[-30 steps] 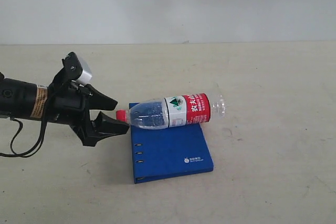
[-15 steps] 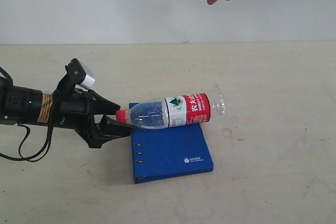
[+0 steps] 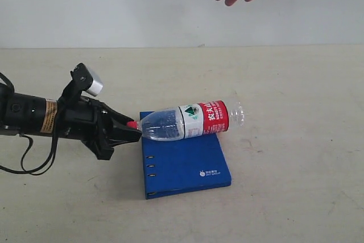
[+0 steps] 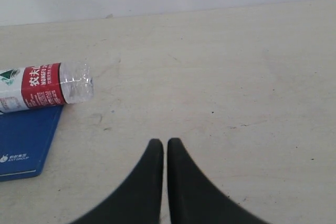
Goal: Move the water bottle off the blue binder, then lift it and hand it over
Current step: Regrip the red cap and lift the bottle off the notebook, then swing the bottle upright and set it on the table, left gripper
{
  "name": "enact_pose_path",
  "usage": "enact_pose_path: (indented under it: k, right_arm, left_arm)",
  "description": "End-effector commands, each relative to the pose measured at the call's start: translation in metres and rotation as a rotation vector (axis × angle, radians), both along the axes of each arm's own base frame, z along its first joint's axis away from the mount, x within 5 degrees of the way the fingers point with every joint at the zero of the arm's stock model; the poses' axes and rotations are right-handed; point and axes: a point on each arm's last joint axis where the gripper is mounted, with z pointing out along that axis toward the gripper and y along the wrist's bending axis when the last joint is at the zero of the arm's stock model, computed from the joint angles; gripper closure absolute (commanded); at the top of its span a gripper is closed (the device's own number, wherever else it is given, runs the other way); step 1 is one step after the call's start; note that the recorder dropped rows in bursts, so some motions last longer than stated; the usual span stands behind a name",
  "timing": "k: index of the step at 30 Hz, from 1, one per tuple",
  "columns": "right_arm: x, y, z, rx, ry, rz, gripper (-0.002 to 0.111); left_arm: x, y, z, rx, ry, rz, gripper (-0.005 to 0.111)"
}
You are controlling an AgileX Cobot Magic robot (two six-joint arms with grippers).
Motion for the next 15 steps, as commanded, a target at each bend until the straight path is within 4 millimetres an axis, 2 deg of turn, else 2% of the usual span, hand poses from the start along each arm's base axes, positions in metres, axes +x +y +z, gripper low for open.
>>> enact_pose_path:
  k: [1, 5, 8, 13, 15]
  right_arm:
    - [0.000, 0.000, 0.001, -0.007, -0.014, 0.000, 0.108]
    - [0.000, 0.000, 0.001, -0.007, -0.014, 0.000, 0.108]
    - [0.000, 0.000, 0.001, -0.007, -0.014, 0.000, 0.108]
    - [0.000, 0.000, 0.001, -0.007, -0.014, 0.000, 0.108]
    - [0.000, 0.000, 0.001, -0.007, -0.014, 0.000, 0.108]
  left_arm:
    - [0.009, 0.006, 0.028, -0.064, -0.059, 0.134, 0.102]
    - [0.015, 0.026, 0.069, -0.112, -0.184, 0.288, 0.102]
    - [0.013, 0.048, 0.095, -0.067, -0.250, 0.374, 0.102]
    - [0.004, 0.075, 0.114, 0.123, -0.286, 0.476, 0.102]
    - [0.001, 0.078, 0.119, 0.169, -0.302, 0.478, 0.102]
